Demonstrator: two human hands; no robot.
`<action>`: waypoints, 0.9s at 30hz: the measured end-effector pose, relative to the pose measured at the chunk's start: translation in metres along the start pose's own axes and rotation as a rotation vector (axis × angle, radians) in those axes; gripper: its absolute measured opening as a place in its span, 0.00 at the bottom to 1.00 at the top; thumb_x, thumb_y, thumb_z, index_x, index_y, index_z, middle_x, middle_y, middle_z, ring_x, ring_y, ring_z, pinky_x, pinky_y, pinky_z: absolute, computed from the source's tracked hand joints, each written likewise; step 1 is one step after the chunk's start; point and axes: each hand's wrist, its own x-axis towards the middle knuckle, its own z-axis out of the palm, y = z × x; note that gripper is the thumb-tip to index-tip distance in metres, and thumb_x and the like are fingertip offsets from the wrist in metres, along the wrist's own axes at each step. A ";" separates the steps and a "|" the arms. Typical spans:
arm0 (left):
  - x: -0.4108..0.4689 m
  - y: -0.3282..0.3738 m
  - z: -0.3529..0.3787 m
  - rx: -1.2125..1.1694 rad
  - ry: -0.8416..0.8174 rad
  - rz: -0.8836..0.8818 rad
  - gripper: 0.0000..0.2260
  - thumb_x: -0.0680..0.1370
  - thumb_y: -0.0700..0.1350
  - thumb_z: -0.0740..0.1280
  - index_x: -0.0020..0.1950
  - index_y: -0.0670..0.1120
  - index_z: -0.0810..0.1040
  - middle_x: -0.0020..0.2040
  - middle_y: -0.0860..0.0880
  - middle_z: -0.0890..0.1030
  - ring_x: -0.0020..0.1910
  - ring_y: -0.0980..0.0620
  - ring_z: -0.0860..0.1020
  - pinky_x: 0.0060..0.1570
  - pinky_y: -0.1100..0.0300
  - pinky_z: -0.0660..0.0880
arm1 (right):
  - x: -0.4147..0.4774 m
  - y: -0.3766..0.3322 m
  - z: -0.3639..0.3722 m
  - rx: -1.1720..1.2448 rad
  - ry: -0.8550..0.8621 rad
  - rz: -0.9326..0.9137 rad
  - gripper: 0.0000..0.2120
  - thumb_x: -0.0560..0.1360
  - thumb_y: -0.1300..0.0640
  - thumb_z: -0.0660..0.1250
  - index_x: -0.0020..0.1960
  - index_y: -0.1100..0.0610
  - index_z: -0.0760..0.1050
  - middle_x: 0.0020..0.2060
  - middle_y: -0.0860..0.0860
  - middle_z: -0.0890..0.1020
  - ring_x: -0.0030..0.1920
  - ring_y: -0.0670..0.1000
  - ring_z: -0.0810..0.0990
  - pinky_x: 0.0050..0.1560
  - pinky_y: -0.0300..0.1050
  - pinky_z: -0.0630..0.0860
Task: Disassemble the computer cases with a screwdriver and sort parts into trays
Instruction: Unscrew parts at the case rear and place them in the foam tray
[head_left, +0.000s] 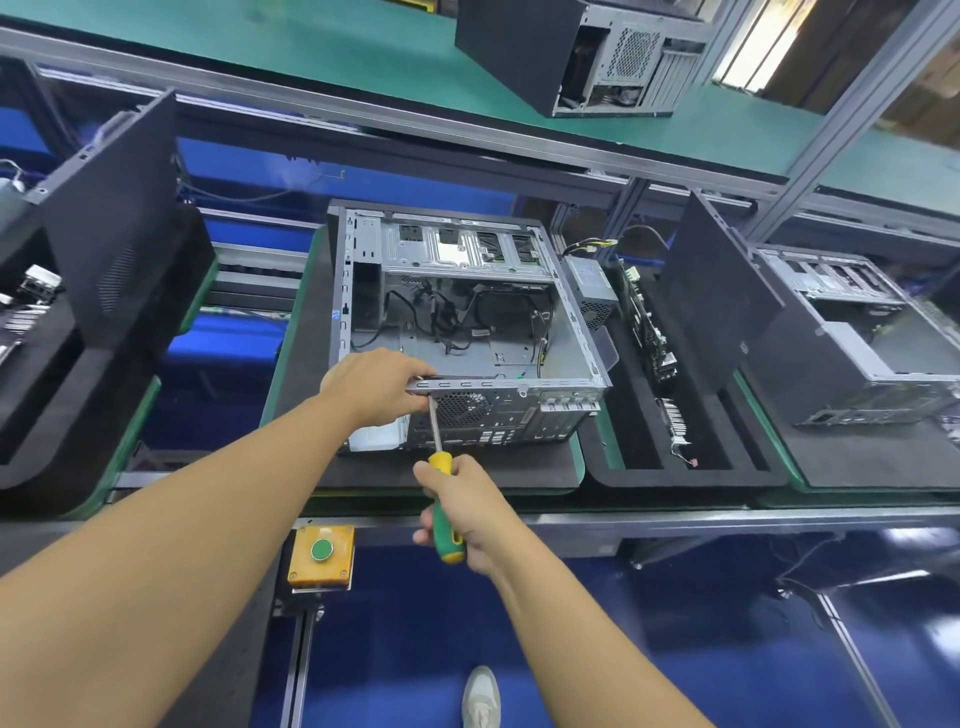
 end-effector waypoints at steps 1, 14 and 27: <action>0.000 0.000 0.000 -0.004 0.001 -0.002 0.18 0.76 0.61 0.66 0.65 0.62 0.76 0.34 0.61 0.69 0.44 0.52 0.76 0.39 0.57 0.69 | 0.000 -0.004 -0.003 0.125 -0.062 0.074 0.14 0.77 0.48 0.70 0.50 0.56 0.69 0.42 0.55 0.73 0.25 0.48 0.71 0.27 0.42 0.73; 0.001 -0.002 0.002 -0.024 0.014 0.021 0.18 0.76 0.64 0.67 0.65 0.64 0.76 0.37 0.63 0.71 0.46 0.52 0.77 0.39 0.57 0.69 | -0.001 -0.006 -0.016 -0.007 -0.053 0.004 0.09 0.79 0.53 0.67 0.51 0.56 0.69 0.46 0.56 0.78 0.36 0.58 0.85 0.36 0.52 0.82; 0.002 -0.004 0.005 -0.016 0.029 0.027 0.19 0.76 0.64 0.66 0.66 0.63 0.76 0.37 0.62 0.70 0.50 0.50 0.79 0.40 0.57 0.69 | -0.004 -0.015 -0.020 0.222 -0.135 0.052 0.06 0.81 0.59 0.65 0.51 0.63 0.74 0.41 0.58 0.78 0.32 0.52 0.81 0.37 0.51 0.82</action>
